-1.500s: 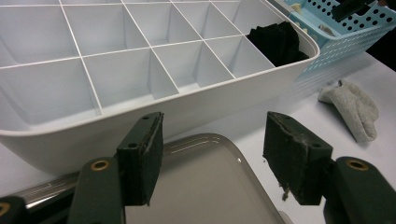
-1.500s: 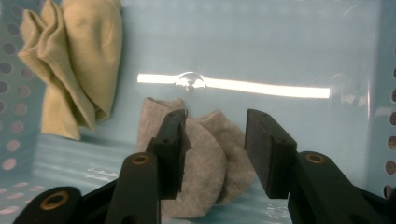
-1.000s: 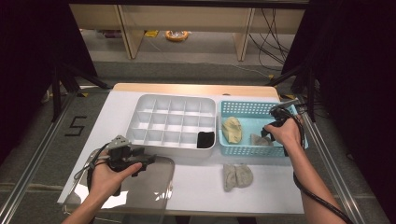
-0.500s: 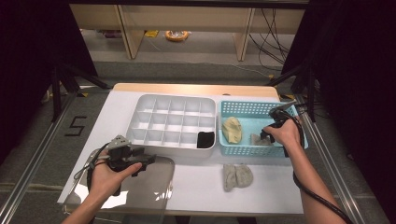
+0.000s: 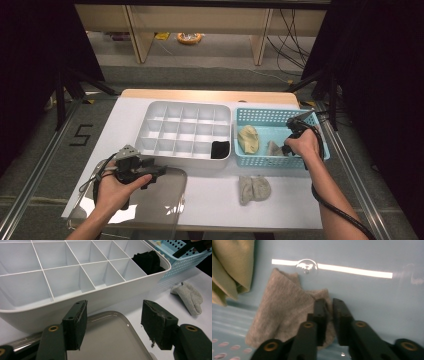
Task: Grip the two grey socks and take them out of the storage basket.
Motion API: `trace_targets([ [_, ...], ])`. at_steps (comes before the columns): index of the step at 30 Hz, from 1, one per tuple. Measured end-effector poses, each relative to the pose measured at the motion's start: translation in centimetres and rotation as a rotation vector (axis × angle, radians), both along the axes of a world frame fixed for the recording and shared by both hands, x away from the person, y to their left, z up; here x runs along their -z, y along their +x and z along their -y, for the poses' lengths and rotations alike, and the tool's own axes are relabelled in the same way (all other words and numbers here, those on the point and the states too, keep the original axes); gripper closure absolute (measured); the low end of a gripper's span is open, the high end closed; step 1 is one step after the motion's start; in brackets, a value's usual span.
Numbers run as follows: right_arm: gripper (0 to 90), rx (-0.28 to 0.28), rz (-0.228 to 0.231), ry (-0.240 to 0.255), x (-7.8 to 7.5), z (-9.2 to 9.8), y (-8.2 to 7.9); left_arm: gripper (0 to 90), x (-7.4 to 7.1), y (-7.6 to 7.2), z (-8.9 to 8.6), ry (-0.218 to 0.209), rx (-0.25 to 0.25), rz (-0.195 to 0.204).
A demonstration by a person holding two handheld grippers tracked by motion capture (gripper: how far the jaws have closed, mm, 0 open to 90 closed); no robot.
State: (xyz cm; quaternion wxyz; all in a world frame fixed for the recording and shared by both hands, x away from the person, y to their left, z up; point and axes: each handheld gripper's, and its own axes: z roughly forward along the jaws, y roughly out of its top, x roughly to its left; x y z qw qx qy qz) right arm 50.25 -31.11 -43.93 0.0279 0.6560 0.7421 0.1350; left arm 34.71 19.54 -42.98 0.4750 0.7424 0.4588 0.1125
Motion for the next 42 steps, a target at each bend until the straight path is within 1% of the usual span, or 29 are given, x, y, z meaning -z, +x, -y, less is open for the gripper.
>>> trace_targets([
  [2, 88.1, 0.009, 0.0, 0.001, -0.1, -0.1, -0.1, 37.1, 0.0, 0.0, -0.1, 0.0, 0.0, -0.003],
  [3, 88.3, 0.074, -0.046, 0.028, -0.4, -0.7, -0.3, 37.1, 0.0, 0.0, -0.1, 0.003, 0.001, 0.001],
  [4, 88.5, 0.063, -0.055, 0.024, -0.6, -0.6, -0.3, 37.1, 0.0, 0.0, -0.1, 0.003, 0.0, 0.001],
  [5, 88.6, 0.047, -0.04, 0.011, -0.5, -0.5, -0.3, 37.1, -0.1, 0.0, -0.1, 0.002, 0.001, 0.001],
  [6, 88.7, 0.096, -0.056, 0.036, -0.8, -1.0, -0.5, 37.1, -0.1, 0.0, -0.1, 0.001, 0.0, 0.0],
  [7, 88.8, 0.034, -0.004, 0.019, -0.7, -0.5, -0.5, 37.1, -0.1, 0.0, -0.1, 0.0, -0.005, 0.0],
  [8, 88.8, 0.015, 0.006, 0.027, -0.9, -0.3, -0.5, 37.1, 0.0, 0.0, -0.1, -0.002, -0.005, 0.002],
  [12, 88.9, 0.02, 0.039, 0.047, -2.0, -0.5, -1.1, 37.1, 0.0, 0.0, -0.1, -0.002, -0.004, 0.0],
  [13, 88.9, 0.081, 0.009, 0.065, -2.5, -1.0, -1.4, 37.1, 0.0, 0.0, -0.1, -0.002, -0.004, 0.0],
  [14, 89.0, 0.044, 0.033, 0.074, -2.8, -0.9, -1.6, 37.1, 0.0, 0.0, -0.1, -0.003, -0.004, -0.001],
  [15, 89.0, 0.069, 0.031, 0.071, -3.1, -1.1, -1.8, 37.1, 0.0, 0.0, -0.1, -0.001, 0.001, -0.001],
  [17, 89.0, 0.076, 0.031, 0.106, -4.0, -1.6, -2.4, 37.1, 0.0, 0.0, -0.1, -0.001, 0.001, -0.002],
  [18, 89.0, 0.084, 0.031, 0.105, -4.4, -1.8, -2.6, 37.1, 0.0, 0.0, 0.0, -0.002, -0.001, -0.002],
  [21, 89.1, 0.062, 0.047, 0.118, -5.3, -2.1, -3.3, 37.1, 0.0, 0.0, 0.0, -0.001, -0.002, -0.003],
  [23, 89.1, 0.024, 0.088, 0.119, -5.9, -2.1, -3.9, 37.1, 0.0, 0.0, 0.0, 0.0, -0.001, -0.003],
  [24, 89.1, 0.039, 0.073, 0.128, -6.2, -2.4, -4.3, 37.1, 0.0, 0.0, 0.0, -0.003, -0.001, -0.004],
  [25, 89.2, 0.037, 0.076, 0.13, -6.4, -2.4, -4.5, 37.1, 0.0, 0.0, 0.0, -0.008, -0.004, -0.008],
  [27, 89.2, 0.009, 0.105, 0.136, -6.8, -2.3, -5.1, 37.1, 0.0, 0.0, 0.1, 0.001, 0.0, -0.003],
  [29, 89.2, 0.001, 0.123, 0.144, -7.3, -2.4, -5.7, 37.1, -0.1, 0.0, 0.1, 0.005, 0.002, -0.004],
  [30, 89.2, 0.013, 0.127, 0.155, -7.6, -2.5, -6.0, 37.1, -0.1, 0.0, 0.1, 0.003, 0.006, -0.007],
  [31, 89.2, -0.002, 0.135, 0.162, -7.7, -2.5, -6.2, 37.1, 0.0, 0.0, 0.2, -0.002, 0.002, -0.012],
  [32, 89.3, -0.031, 0.147, 0.149, -7.9, -2.4, -6.4, 37.1, 0.0, 0.0, 0.2, -0.007, 0.003, -0.01],
  [33, 89.3, -0.004, 0.149, 0.157, -8.1, -2.8, -6.7, 37.1, 0.0, 0.0, 0.2, -0.008, 0.003, -0.01],
  [35, 89.3, -0.018, 0.138, 0.159, -8.5, -2.9, -7.0, 37.1, -0.1, -0.1, 0.2, -0.004, 0.003, -0.003],
  [36, 89.3, -0.042, 0.162, 0.149, -8.6, -2.8, -7.2, 37.0, -0.1, -0.1, 0.1, -0.009, 0.006, -0.004],
  [37, 89.3, -0.055, 0.162, 0.156, -8.6, -2.9, -7.4, 37.0, -0.1, -0.1, 0.1, -0.007, 0.003, -0.005],
  [40, 89.4, -0.028, 0.146, 0.175, -9.0, -3.6, -8.5, 37.1, -0.1, 0.0, 0.1, -0.007, -0.001, 0.0],
  [41, 89.4, -0.06, 0.149, 0.165, -9.0, -3.5, -8.7, 37.1, -0.1, 0.0, 0.1, -0.007, -0.003, 0.002],
  [42, 89.4, -0.054, 0.141, 0.173, -9.1, -3.7, -9.1, 37.1, -0.1, 0.0, 0.1, -0.009, -0.002, -0.002],
])
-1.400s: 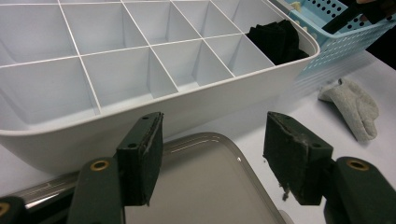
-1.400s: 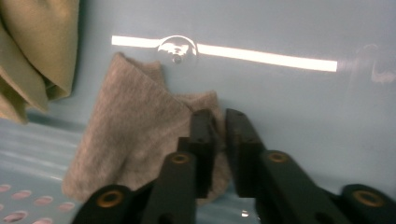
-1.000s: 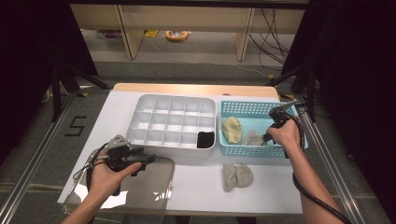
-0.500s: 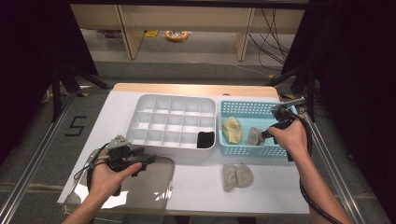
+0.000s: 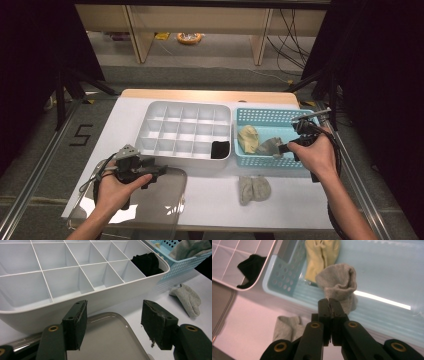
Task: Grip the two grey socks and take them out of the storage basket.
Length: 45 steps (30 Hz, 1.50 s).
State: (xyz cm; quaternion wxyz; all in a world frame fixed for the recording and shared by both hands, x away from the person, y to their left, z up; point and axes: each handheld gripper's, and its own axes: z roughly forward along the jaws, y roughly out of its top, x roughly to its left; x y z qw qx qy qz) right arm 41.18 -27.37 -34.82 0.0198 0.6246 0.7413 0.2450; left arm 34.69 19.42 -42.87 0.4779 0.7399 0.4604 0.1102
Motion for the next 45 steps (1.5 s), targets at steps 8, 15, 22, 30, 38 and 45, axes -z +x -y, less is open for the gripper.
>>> trace_targets([
  [8, 89.4, -0.062, -0.01, 0.012, 0.5, -0.6, -2.2, 36.9, -0.1, 0.0, 0.0, -0.002, 0.004, -0.001],
  [15, 89.4, -0.169, 0.003, -0.004, 1.5, -1.2, -4.2, 36.7, -0.2, -0.1, 0.1, 0.004, 0.003, 0.004],
  [22, 89.4, -0.222, -0.021, -0.008, 2.9, -2.0, -5.8, 36.1, -0.3, -0.1, 0.1, 0.002, -0.003, 0.01],
  [30, 89.4, -0.26, -0.072, 0.007, 3.8, -2.7, -7.8, 36.0, -0.3, -0.1, 0.3, 0.0, 0.003, 0.012],
  [38, 89.3, -0.281, -0.061, 0.027, 3.2, -1.8, -8.9, 36.1, -0.4, -0.1, 0.2, -0.003, 0.002, 0.014],
  [45, 89.3, -0.097, -0.086, -0.065, 3.6, 1.8, -8.0, 36.0, -0.4, -0.1, 0.2, -0.005, 0.003, 0.016],
])
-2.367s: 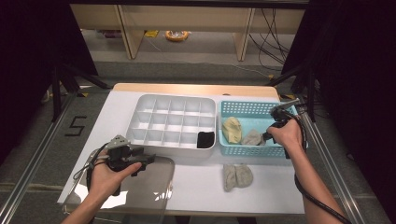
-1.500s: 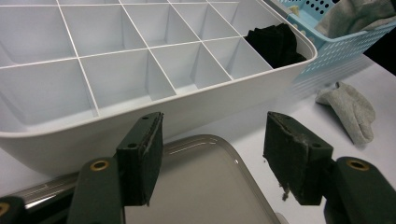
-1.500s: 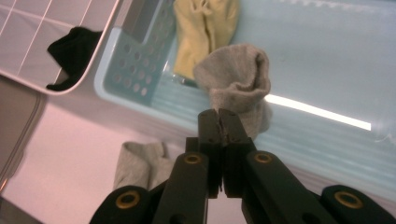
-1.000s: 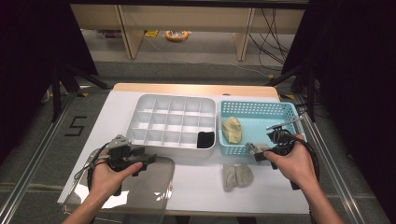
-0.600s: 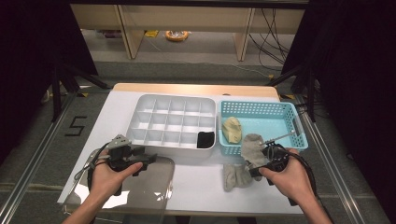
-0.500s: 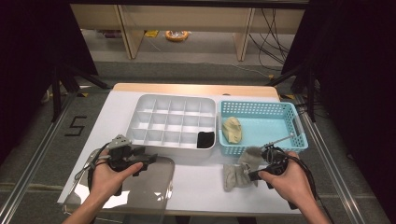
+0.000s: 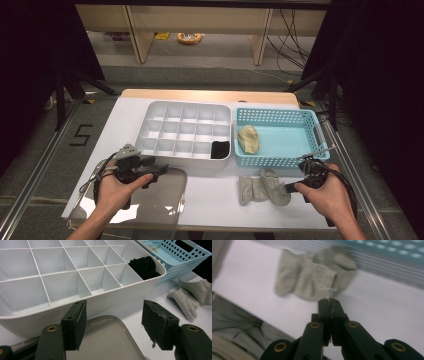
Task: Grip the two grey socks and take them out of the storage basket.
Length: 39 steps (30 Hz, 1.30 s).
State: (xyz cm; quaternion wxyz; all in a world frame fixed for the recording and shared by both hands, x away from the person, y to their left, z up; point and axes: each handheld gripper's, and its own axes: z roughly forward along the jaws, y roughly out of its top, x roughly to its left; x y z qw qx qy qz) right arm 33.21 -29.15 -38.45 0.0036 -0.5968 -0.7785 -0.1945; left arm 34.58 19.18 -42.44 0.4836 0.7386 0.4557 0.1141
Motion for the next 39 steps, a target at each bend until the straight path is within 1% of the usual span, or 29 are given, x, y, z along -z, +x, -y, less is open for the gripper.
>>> trace_targets([
  [1, 89.2, -0.011, 0.028, -0.007, 0.5, 0.7, 0.3, 36.0, 0.0, 0.0, 0.0, 0.002, -0.001, -0.003],
  [2, 89.2, 0.033, -0.008, -0.027, 0.5, 1.0, 0.3, 36.0, 0.0, 0.0, 0.0, 0.001, -0.001, -0.003],
  [3, 89.2, 0.093, -0.021, -0.028, 0.7, 1.0, 0.3, 36.0, 0.0, 0.0, 0.1, 0.002, -0.004, -0.001],
  [5, 89.2, 0.114, -0.022, -0.034, 1.3, 1.7, 0.6, 36.0, 0.1, 0.1, 0.1, 0.005, -0.002, -0.001],
  [8, 89.1, 0.108, -0.012, -0.091, 1.9, 2.7, 1.2, 36.0, 0.1, 0.0, 0.2, 0.005, 0.0, -0.003],
  [9, 89.0, 0.118, -0.006, -0.101, 2.0, 2.9, 1.3, 36.0, 0.1, 0.0, 0.2, 0.004, 0.0, -0.005],
  [11, 88.8, 0.138, 0.004, -0.157, 2.3, 3.2, 1.6, 36.0, 0.1, 0.0, 0.3, 0.006, 0.003, -0.008],
  [13, 87.4, 0.157, 0.004, -0.185, 2.4, 3.4, 1.9, 36.0, 0.1, 0.0, 0.4, 0.013, 0.007, -0.005],
  [14, 85.4, 0.16, 0.018, -0.191, 2.5, 3.5, 1.9, 36.0, 0.1, -0.1, 0.5, 0.008, 0.008, -0.002],
  [16, 81.8, 0.177, 0.049, -0.228, 2.3, 3.3, 2.0, 35.9, 0.0, -0.1, 0.6, 0.015, 0.017, -0.004],
  [17, 80.0, 0.193, 0.064, -0.227, 2.1, 3.0, 1.8, 36.0, -0.1, -0.1, 0.9, 0.012, 0.029, -0.002],
  [18, 78.6, 0.15, 0.119, -0.245, 1.8, 3.1, 1.9, 36.1, -0.3, -0.2, 1.2, 0.016, 0.037, 0.002],
  [19, 77.7, 0.139, 0.153, -0.239, 1.5, 2.8, 1.9, 36.3, -0.5, -0.2, 1.6, 0.019, 0.052, 0.004],
  [21, 77.6, 0.129, 0.197, -0.235, 0.9, 1.8, 1.7, 37.5, -0.7, -0.3, 2.7, 0.025, 0.098, 0.01],
  [22, 77.6, 0.131, 0.188, -0.231, 0.5, 1.3, 1.6, 38.0, -0.8, -0.3, 3.3, 0.025, 0.122, 0.01],
  [23, 77.6, 0.122, 0.186, -0.208, 0.4, 0.8, 1.7, 38.4, -1.0, -0.3, 3.9, 0.033, 0.144, 0.003],
  [24, 77.3, 0.102, 0.177, -0.194, 0.3, 0.3, 1.7, 39.2, -1.0, -0.3, 3.9, 0.033, 0.144, 0.003],
  [25, 76.8, 0.094, 0.164, -0.176, 0.5, -0.3, 1.9, 40.0, -1.2, -0.2, 5.1, 0.053, 0.185, -0.006],
  [27, 75.9, 0.053, 0.158, -0.15, 1.1, -0.9, 2.2, 40.8, -1.4, -0.1, 6.2, 0.061, 0.215, -0.009],
  [29, 75.7, 0.046, 0.151, -0.139, 1.4, -1.3, 2.2, 41.1, -1.5, -0.1, 6.7, 0.056, 0.224, -0.01],
  [30, 74.9, 0.033, 0.146, -0.116, 2.2, -2.1, 2.4, 41.2, -1.6, 0.0, 7.4, 0.046, 0.237, -0.015],
  [31, 74.9, 0.033, 0.146, -0.116, 2.2, -2.1, 2.4, 41.1, -1.6, 0.0, 7.4, 0.046, 0.237, -0.015],
  [32, 74.7, 0.029, 0.14, -0.104, 2.7, -2.6, 2.5, 41.0, -1.5, 0.1, 7.7, 0.036, 0.246, -0.018],
  [33, 74.4, 0.041, 0.136, -0.089, 2.9, -2.8, 2.6, 40.9, -1.3, 0.2, 8.2, 0.044, 0.247, -0.024],
  [34, 73.9, 0.035, 0.136, -0.093, 3.1, -2.9, 2.6, 40.8, -1.1, 0.2, 8.5, 0.043, 0.247, -0.027],
  [36, 72.5, 0.036, 0.138, -0.077, 3.4, -3.0, 2.7, 40.4, -0.7, 0.4, 9.0, 0.045, 0.26, -0.042],
  [37, 72.1, 0.024, 0.136, -0.074, 3.6, -2.9, 2.8, 40.2, -0.6, 0.4, 9.3, 0.04, 0.257, -0.046],
  [38, 71.7, 0.035, 0.13, -0.062, 3.9, -3.0, 2.9, 40.1, -0.5, 0.5, 9.4, 0.038, 0.266, -0.05],
  [39, 71.0, 0.015, 0.125, -0.056, 4.1, -2.8, 3.0, 39.9, -0.5, 0.5, 9.6, 0.035, 0.271, -0.047],
])
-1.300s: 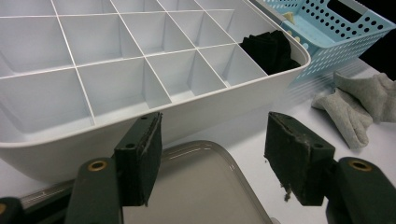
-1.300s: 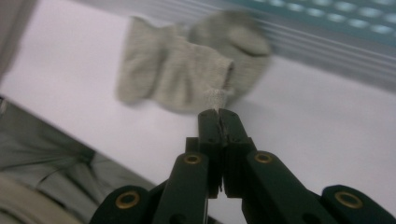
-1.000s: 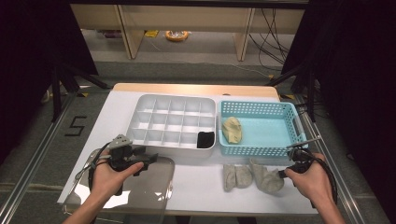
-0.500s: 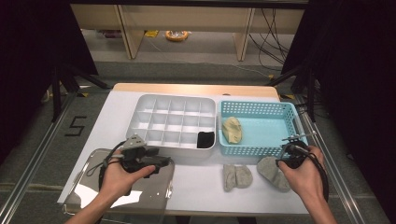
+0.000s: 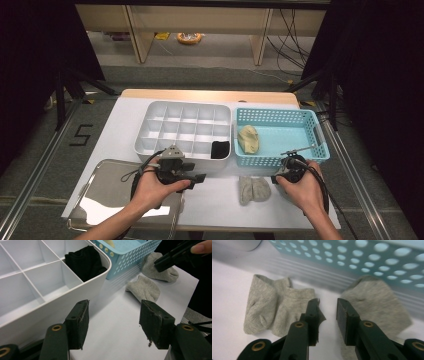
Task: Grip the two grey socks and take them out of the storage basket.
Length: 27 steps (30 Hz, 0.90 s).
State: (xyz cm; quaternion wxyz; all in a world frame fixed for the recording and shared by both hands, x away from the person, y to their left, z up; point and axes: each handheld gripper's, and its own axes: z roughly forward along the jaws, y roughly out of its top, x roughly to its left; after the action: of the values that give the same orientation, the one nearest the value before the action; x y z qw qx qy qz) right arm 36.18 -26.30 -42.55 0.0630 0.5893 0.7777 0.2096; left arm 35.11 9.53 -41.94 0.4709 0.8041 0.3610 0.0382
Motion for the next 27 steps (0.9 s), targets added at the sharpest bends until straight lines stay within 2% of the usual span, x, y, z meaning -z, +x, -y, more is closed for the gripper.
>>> trace_targets([
  [1, 70.8, -0.014, 0.012, -0.001, 0.3, 0.0, 0.1, 39.9, 0.0, 0.0, 0.2, 0.0, -0.001, -0.001],
  [3, 70.8, -0.005, 0.004, 0.008, 0.6, -0.4, 0.1, 39.9, 0.1, -0.2, 0.3, -0.007, -0.004, -0.002],
  [4, 70.8, -0.018, 0.008, 0.013, 0.7, -0.6, 0.1, 39.9, 0.1, -0.2, 0.2, -0.008, 0.008, 0.002],
  [6, 70.9, -0.019, -0.004, 0.053, 0.7, -1.3, -0.1, 39.9, 0.2, -0.4, -0.1, 0.007, -0.011, 0.006],
  [7, 71.1, 0.006, -0.016, 0.095, 0.8, -1.9, -0.2, 39.9, 0.3, -0.4, -0.4, 0.003, -0.009, 0.006],
  [8, 71.2, -0.033, -0.028, 0.093, 0.7, -2.2, -0.1, 39.9, 0.3, -0.4, -0.6, 0.006, -0.016, 0.006],
  [10, 71.0, -0.056, -0.019, 0.092, 0.8, -2.7, 0.0, 39.9, 0.3, -0.6, -1.1, 0.003, -0.02, 0.007],
  [11, 70.7, -0.048, -0.043, 0.123, 0.7, -3.4, -0.1, 39.9, 0.3, -0.6, -1.1, 0.003, -0.02, 0.007],
  [12, 70.3, -0.095, -0.014, 0.126, 0.9, -3.7, 0.2, 39.9, 0.3, -0.7, -1.6, 0.005, -0.03, 0.013],
  [13, 70.2, -0.058, -0.058, 0.149, 0.7, -4.3, 0.0, 39.9, 0.3, -0.8, -1.8, 0.001, -0.038, 0.012],
  [14, 69.9, -0.07, -0.06, 0.145, 0.9, -4.6, 0.1, 39.8, 0.4, -0.8, -2.1, 0.011, -0.041, 0.015],
  [15, 69.4, -0.082, -0.042, 0.124, 1.1, -4.8, 0.4, 39.7, 0.4, -0.8, -2.3, 0.008, -0.041, 0.015],
  [16, 69.1, -0.072, -0.055, 0.113, 1.2, -5.0, 0.6, 39.6, 0.5, -0.9, -2.6, 0.005, -0.045, 0.014],
  [17, 69.0, -0.048, -0.089, 0.124, 1.3, -5.4, 0.5, 39.5, 0.5, -0.9, -2.8, 0.006, -0.047, 0.014],
  [18, 68.7, -0.074, -0.075, 0.097, 1.5, -5.3, 0.7, 39.5, 0.5, -1.0, -3.0, 0.007, -0.058, 0.017],
  [19, 67.9, -0.058, -0.101, 0.097, 1.5, -5.5, 0.7, 39.4, 0.6, -1.0, -3.2, 0.001, -0.055, 0.016],
  [21, 65.6, -0.08, -0.087, 0.11, 2.0, -5.6, 0.9, 39.3, 0.6, -1.1, -3.6, 0.01, -0.066, 0.018],
  [22, 65.0, -0.057, -0.109, 0.105, 1.9, -5.8, 0.9, 39.2, 0.7, -1.1, -3.8, 0.002, -0.067, 0.015],
  [23, 64.9, -0.095, -0.079, 0.109, 2.3, -5.8, 1.0, 39.2, 0.7, -1.1, -3.8, 0.002, -0.067, 0.015],
  [24, 64.9, -0.063, -0.112, 0.102, 2.2, -6.1, 0.9, 39.2, 0.8, -1.2, -4.1, 0.004, -0.075, 0.013],
  [25, 65.4, -0.104, -0.082, 0.11, 2.4, -6.1, 1.0, 39.2, 0.8, -1.2, -4.3, 0.006, -0.075, 0.012],
  [26, 67.8, -0.111, -0.081, 0.105, 2.5, -6.2, 1.0, 39.1, 0.9, -1.2, -4.4, 0.003, -0.081, 0.012],
  [27, 71.4, -0.06, -0.129, 0.098, 2.3, -6.5, 0.8, 39.1, 0.9, -1.2, -4.5, -0.002, -0.082, 0.011],
])
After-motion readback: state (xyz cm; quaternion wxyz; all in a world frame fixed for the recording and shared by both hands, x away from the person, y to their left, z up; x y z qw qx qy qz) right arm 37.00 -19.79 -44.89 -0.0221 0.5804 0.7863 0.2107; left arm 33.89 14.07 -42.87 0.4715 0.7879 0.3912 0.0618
